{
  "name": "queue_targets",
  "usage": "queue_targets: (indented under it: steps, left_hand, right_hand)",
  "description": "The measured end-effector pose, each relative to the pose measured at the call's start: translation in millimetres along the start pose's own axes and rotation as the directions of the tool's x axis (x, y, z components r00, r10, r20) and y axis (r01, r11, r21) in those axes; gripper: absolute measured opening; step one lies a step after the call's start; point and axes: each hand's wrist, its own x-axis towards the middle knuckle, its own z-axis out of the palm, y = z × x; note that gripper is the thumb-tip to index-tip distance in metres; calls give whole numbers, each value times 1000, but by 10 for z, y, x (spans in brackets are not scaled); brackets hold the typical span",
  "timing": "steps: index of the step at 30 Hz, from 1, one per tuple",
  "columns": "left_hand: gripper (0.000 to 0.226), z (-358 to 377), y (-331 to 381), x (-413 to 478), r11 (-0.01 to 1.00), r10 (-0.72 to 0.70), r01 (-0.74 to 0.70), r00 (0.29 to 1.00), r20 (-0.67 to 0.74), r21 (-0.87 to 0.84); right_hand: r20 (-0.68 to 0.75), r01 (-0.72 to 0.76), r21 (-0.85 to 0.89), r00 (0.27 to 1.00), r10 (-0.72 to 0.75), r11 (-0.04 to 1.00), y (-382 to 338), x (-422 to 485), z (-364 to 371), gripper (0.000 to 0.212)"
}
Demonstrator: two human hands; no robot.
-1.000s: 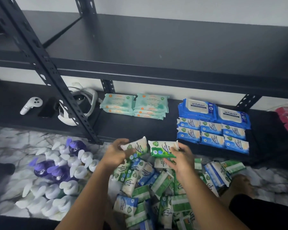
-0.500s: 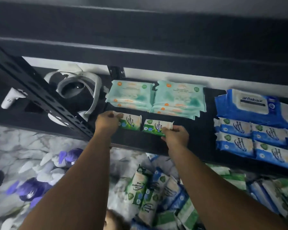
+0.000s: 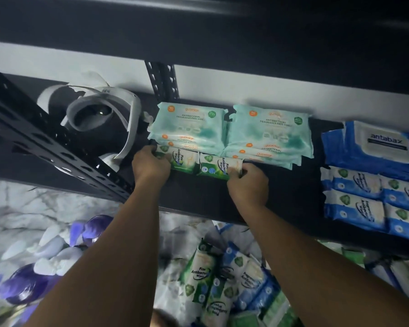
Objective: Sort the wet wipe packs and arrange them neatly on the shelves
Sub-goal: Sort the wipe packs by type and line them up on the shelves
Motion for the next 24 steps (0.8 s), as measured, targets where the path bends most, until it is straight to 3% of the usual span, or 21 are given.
queue_targets:
  steps: [5, 9, 13, 17, 20, 24]
  left_hand:
    - [44, 120, -81, 17, 1000, 27, -27, 999, -35, 11]
    - [47, 153, -111, 44, 988, 37, -28, 998, -57, 154]
    - [55, 174, -32, -184, 985, 59, -37, 991, -123, 168]
    - [57, 288, 55, -676, 978, 175, -152, 972, -159, 145]
    - [52, 362, 36, -1115, 970, 210, -197, 975, -78, 144]
    - [42, 431, -232, -1738, 945, 290, -310, 941, 177, 103]
  right_hand:
    - [-23, 19, 10, 1000, -19, 1000, 8, -31, -17, 24]
    - [6, -13, 33, 1000, 13, 999, -4, 6, -21, 23]
    - [37, -127, 148, 992, 122, 981, 11, -27, -191, 43]
    - [24, -68, 139, 998, 65, 988, 262, -247, -600, 24]
    - [-21, -13, 135, 1000, 16, 991, 551, -536, -1067, 12]
    - [18, -102, 106, 995, 100, 989, 1022, -952, -1590, 9]
